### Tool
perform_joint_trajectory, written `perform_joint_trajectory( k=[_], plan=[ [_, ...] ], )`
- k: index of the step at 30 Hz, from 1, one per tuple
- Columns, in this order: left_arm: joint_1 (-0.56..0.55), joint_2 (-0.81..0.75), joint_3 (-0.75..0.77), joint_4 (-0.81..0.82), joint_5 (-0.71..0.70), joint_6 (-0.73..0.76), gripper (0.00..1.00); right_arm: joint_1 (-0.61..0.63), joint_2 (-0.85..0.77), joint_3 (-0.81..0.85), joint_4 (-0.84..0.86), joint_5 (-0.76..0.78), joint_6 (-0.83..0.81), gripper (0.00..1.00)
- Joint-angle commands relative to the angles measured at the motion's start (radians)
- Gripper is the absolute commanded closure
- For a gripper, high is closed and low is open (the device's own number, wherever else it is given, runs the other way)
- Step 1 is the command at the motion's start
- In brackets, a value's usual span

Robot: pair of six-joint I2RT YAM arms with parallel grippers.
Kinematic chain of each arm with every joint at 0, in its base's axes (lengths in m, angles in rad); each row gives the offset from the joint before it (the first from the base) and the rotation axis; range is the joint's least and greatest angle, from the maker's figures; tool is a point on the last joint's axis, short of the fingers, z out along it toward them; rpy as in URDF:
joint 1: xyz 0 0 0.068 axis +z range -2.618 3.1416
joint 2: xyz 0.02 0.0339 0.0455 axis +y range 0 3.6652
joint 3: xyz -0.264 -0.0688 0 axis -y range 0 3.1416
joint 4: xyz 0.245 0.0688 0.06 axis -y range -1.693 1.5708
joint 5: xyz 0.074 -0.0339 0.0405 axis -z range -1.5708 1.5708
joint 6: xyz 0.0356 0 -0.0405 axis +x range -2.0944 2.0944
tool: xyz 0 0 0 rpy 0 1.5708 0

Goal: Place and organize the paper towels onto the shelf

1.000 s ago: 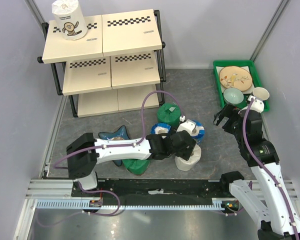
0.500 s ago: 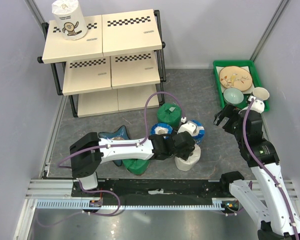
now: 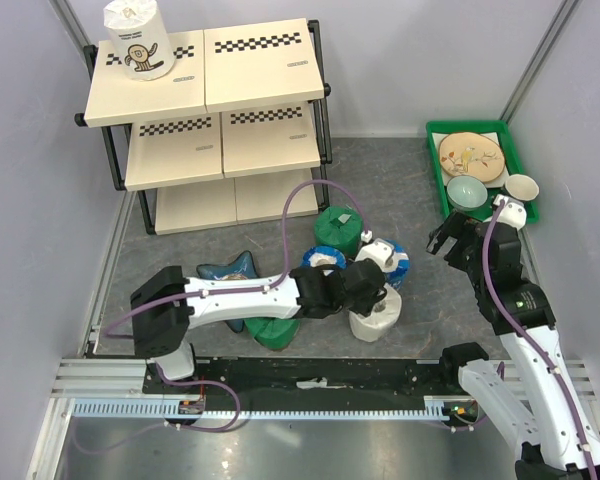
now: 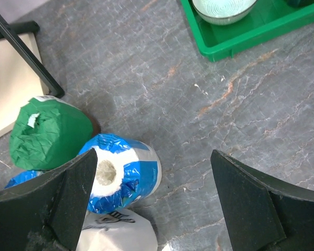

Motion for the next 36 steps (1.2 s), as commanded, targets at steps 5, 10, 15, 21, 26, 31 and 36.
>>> perform_joint_trajectory(
  k=[5, 10, 15, 21, 26, 31, 36],
  plan=[
    [0.0, -0.204, 0.131, -0.023, -0.026, 0.07, 0.54, -0.001, -0.006, -0.011, 0.016, 0.028, -0.019, 0.02],
    [0.009, -0.295, 0.274, -0.118, -0.179, 0.156, 0.52, -0.002, -0.003, -0.014, 0.014, 0.033, -0.02, 0.02],
    [0.173, -0.31, 0.464, -0.224, -0.127, 0.238, 0.5, -0.001, 0.003, -0.017, 0.022, 0.016, -0.017, 0.02],
    [0.39, -0.243, 0.746, -0.284, -0.066, 0.365, 0.51, -0.001, -0.003, -0.009, 0.016, 0.017, -0.034, 0.02],
    [0.535, -0.135, 1.044, -0.346, -0.044, 0.454, 0.5, -0.001, 0.001, -0.003, 0.005, -0.001, -0.036, 0.02],
    [0.628, -0.105, 1.147, -0.265, -0.072, 0.502, 0.51, -0.001, -0.005, -0.004, -0.006, -0.032, -0.024, 0.02],
    [0.705, -0.106, 1.158, -0.186, -0.113, 0.529, 0.53, -0.002, -0.011, 0.002, -0.021, -0.029, -0.028, 0.02]
  ],
)
